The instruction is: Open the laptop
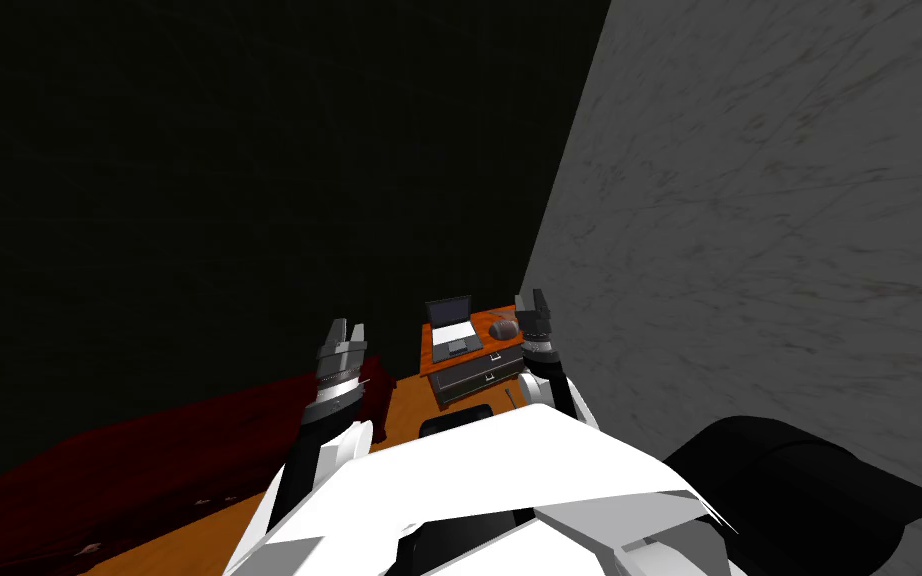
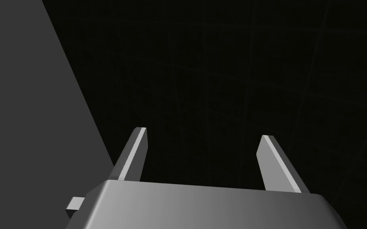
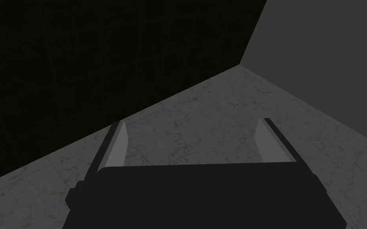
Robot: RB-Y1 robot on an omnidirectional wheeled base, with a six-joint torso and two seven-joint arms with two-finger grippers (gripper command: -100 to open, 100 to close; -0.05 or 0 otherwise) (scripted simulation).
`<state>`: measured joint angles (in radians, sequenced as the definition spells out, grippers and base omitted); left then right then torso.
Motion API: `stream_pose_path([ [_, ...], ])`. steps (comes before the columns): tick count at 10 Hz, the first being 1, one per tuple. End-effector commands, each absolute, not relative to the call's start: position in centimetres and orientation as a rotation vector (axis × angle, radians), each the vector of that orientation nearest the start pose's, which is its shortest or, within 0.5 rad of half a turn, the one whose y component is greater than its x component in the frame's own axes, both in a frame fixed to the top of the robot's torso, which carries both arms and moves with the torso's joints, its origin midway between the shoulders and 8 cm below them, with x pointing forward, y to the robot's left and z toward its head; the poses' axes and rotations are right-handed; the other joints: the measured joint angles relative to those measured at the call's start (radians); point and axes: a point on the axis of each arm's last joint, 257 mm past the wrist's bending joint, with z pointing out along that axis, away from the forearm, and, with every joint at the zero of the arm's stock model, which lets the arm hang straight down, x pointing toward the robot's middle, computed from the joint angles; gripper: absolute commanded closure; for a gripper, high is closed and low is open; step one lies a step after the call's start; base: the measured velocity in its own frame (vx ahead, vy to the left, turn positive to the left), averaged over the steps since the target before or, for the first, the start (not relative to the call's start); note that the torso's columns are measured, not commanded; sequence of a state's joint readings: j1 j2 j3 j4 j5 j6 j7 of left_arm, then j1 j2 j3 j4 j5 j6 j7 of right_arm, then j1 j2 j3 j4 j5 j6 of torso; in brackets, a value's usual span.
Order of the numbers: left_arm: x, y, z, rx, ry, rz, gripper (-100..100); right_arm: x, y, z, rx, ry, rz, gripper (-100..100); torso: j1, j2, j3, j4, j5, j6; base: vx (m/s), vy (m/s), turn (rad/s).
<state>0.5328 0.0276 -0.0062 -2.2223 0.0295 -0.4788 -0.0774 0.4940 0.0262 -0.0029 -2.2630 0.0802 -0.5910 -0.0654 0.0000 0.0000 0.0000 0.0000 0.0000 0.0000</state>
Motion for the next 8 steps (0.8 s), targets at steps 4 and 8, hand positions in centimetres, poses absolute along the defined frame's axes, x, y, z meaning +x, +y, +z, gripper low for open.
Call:
stream_pose_path([
  [4,35.45,28.58,-1.67,-0.713,0.712,-1.218,0,33.3,-26.87,3.52,0.583,0.571,1.332,0,0.0,0.248,-0.497,0.248,0.0,0.0,0.0,0.0,0.0],
  [8,35.45,28.58,-1.66,-0.713,0.712,-1.218,0,33.3,-26.87,3.52,0.583,0.57,1.332,0,0.0,0.544,-1.087,0.544,0.0,0.0,0.0,0.0,0.0],
])
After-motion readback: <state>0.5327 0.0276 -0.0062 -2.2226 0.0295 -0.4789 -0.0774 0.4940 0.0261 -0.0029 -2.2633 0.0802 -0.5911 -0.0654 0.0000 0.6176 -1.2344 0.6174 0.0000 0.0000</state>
